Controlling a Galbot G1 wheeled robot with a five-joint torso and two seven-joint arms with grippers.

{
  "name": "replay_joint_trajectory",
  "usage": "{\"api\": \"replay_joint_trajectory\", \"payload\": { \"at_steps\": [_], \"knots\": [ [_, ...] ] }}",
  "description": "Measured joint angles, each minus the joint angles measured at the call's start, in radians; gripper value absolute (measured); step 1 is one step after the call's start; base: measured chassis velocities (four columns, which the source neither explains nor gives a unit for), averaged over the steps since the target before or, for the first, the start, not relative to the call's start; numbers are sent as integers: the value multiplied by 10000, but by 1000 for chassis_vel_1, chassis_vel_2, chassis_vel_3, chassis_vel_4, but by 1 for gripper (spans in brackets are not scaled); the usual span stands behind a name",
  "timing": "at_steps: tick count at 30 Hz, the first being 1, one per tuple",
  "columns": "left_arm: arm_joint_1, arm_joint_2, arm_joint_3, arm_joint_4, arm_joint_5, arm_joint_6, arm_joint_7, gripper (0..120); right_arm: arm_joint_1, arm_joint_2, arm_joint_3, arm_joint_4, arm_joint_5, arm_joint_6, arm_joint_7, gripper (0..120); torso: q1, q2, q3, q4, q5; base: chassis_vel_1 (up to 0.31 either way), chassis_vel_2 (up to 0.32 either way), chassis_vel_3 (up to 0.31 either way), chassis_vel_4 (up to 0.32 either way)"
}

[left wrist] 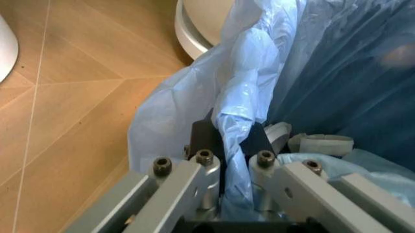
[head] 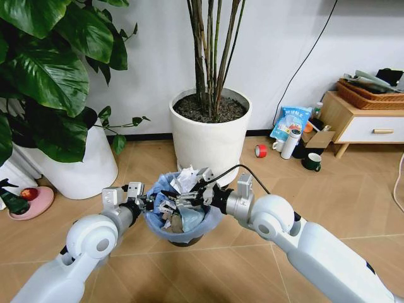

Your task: Pick up the trash bin and place the garbage on the floor into it.

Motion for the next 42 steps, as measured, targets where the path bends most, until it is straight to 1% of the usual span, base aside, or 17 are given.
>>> {"api": "replay_joint_trajectory", "payload": {
  "at_steps": [6,13,17,23,26,27,29,30,32,35,36,37,39,40,41,42],
  "knots": [
    [-20,-91,3,66,48,-9,0,0,122,24,-296,-131,-22,18,-53,100,0,0,0,1,-1,0,0,0,0],
    [-33,-132,0,105,68,-14,7,0,39,19,-325,-487,-38,16,-94,100,0,0,0,1,0,0,0,0,0],
    [-87,-145,-6,146,73,-23,23,0,-280,-75,-23,-603,-131,81,-173,100,0,0,0,0,0,0,0,0,0],
    [-152,-206,-3,206,75,-31,31,0,-368,-94,311,-414,-120,102,-155,100,0,0,0,0,-1,0,0,0,0],
    [-147,-212,-15,207,78,-37,32,0,-515,-127,754,-259,-126,121,-56,100,0,0,0,1,0,0,0,0,0],
    [-147,-212,-15,207,78,-37,32,0,-515,-127,754,-259,-126,121,-56,100,0,0,0,1,0,0,0,0,0],
    [-109,-228,-69,198,103,-44,32,0,-796,-223,1314,-108,-197,127,109,100,0,0,0,0,1,0,0,0,0],
    [-109,-228,-69,198,103,-44,32,0,-796,-223,1314,-108,-197,127,109,100,0,0,0,0,1,0,0,0,0],
    [-29,-263,-158,152,208,-56,35,0,-1155,-375,1901,49,-404,213,683,100,0,0,0,-1,0,0,0,0,0],
    [70,-306,-246,78,322,-75,35,0,-1559,-460,2422,253,-514,246,1712,100,0,0,0,0,1,0,0,0,0],
    [70,-306,-246,78,322,-75,35,0,-1559,-460,2422,253,-514,246,1712,100,0,0,0,0,1,0,0,0,0],
    [117,-313,-263,35,354,-82,35,0,-1740,-465,2621,328,-661,245,2111,100,0,0,-1,0,1,0,0,0,0],
    [214,-319,-313,-38,468,-99,35,0,-2212,-444,3126,398,-1179,245,2490,100,-1,0,-1,1,1,0,0,0,0],
    [267,-326,-343,-70,527,-113,35,0,-2541,-406,3483,445,-1489,245,2569,100,0,0,0,2,2,0,0,0,0],
    [267,-326,-343,-70,527,-113,35,0,-2541,-406,3483,445,-1489,245,2569,100,0,0,0,2,2,0,0,0,0],
    [305,-333,-368,-92,559,-119,35,0,-2755,-379,3707,494,-1636,245,2625,100,-1,0,-1,-1,2,0,0,0,0]
  ]
}}
